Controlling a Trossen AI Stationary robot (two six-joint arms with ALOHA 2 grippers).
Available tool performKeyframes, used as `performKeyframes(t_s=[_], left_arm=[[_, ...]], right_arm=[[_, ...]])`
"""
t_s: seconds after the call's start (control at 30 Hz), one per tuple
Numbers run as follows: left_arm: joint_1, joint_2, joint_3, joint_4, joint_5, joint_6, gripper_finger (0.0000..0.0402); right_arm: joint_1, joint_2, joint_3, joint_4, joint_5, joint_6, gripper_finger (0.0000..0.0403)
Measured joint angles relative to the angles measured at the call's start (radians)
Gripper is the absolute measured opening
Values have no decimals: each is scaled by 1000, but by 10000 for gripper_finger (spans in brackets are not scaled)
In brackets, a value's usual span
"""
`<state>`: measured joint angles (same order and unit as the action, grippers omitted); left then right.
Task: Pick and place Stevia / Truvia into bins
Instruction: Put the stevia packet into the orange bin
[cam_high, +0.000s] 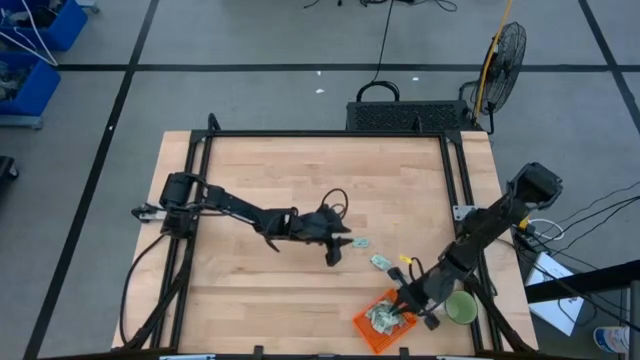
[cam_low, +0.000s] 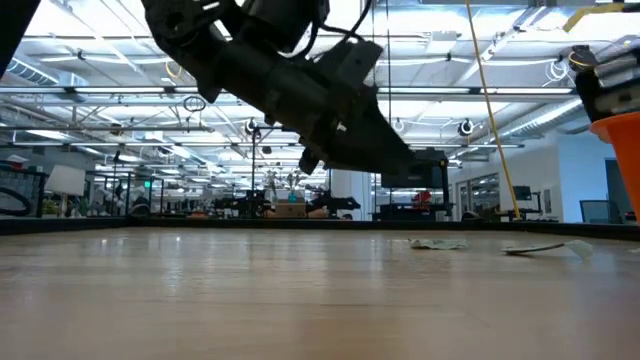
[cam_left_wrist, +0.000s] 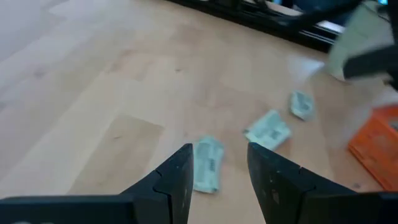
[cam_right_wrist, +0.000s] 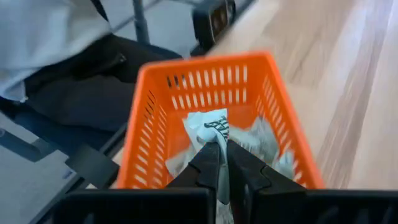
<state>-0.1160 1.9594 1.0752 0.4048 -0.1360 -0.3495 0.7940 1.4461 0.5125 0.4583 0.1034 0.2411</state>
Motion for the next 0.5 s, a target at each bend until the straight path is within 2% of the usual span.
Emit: performKeyframes(t_s=[0.13, 0.5], left_arm=[[16, 4, 0, -10, -4, -30, 157], [19, 26, 0, -7, -16, -38, 157]], right_arm=[[-1, 42, 0, -2, 9, 33, 22], [-4, 33, 0, 41, 31, -8, 90]])
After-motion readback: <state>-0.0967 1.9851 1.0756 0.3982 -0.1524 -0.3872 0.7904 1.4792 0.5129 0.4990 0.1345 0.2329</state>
